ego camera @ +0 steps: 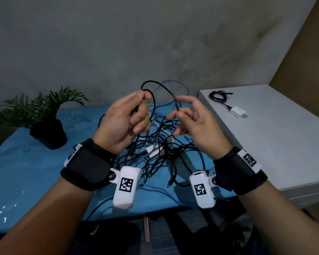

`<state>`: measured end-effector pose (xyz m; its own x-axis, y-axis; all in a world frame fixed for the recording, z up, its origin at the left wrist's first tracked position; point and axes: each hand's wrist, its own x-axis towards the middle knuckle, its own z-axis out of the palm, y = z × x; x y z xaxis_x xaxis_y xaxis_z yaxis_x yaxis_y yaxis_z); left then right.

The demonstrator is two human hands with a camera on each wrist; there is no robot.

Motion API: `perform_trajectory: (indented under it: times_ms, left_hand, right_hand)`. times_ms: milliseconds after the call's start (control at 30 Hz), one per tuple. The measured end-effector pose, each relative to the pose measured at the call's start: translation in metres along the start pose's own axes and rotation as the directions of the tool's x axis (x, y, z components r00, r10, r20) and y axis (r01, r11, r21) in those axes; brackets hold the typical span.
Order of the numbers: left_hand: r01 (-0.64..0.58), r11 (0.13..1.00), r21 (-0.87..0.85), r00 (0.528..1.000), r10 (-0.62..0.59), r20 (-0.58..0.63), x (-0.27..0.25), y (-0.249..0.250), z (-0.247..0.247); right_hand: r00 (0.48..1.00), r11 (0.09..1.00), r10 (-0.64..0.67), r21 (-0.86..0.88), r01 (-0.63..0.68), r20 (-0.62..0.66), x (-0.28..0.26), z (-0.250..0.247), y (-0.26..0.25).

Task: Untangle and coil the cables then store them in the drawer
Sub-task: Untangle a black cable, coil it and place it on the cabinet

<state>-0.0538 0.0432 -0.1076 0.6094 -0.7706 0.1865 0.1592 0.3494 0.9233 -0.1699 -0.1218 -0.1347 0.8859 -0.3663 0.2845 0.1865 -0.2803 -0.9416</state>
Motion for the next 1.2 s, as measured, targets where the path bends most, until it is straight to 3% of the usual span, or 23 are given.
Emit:
perform_trajectory:
  times_ms: [200,300,500,767,1000,1133,1200]
  left_hand:
    - [0.003,1.000,0.022,0.988,0.001,-0.156,0.000,-0.009,0.026]
    - [-0.029,0.998,0.048,0.990,0.036,-0.138,0.000,-0.005,0.036]
    - [-0.024,0.999,0.044,0.991,0.029,-0.130,-0.005,0.001,0.029]
    - [0.018,1.000,-0.026,0.989,-0.022,-0.149,-0.015,0.019,0.029]
    - [0.020,1.000,-0.008,0.993,-0.021,-0.114,-0.015,0.031,0.042]
    - [-0.015,0.995,-0.099,0.997,0.008,-0.080,-0.016,0.042,0.034]
    - [-0.011,0.974,-0.226,1.000,0.005,-0.026,-0.015,0.046,0.031]
  right_hand:
    - [0.995,0.999,0.015,0.051,-0.010,-0.094,-0.002,-0.007,-0.007]
    - [0.996,0.999,0.003,0.039,0.001,-0.090,-0.004,-0.015,-0.014]
    - [0.999,0.998,-0.013,-0.060,0.015,0.044,-0.014,-0.022,-0.019]
    - [0.994,0.994,-0.102,-0.043,0.104,0.046,-0.013,-0.010,-0.045]
    - [0.994,0.991,-0.106,-0.088,0.103,-0.022,-0.022,-0.019,-0.046]
    - [0.990,0.992,-0.116,0.041,0.120,-0.079,-0.023,-0.014,-0.056]
    - [0.985,0.988,-0.113,0.095,0.125,-0.130,-0.025,-0.008,-0.055]
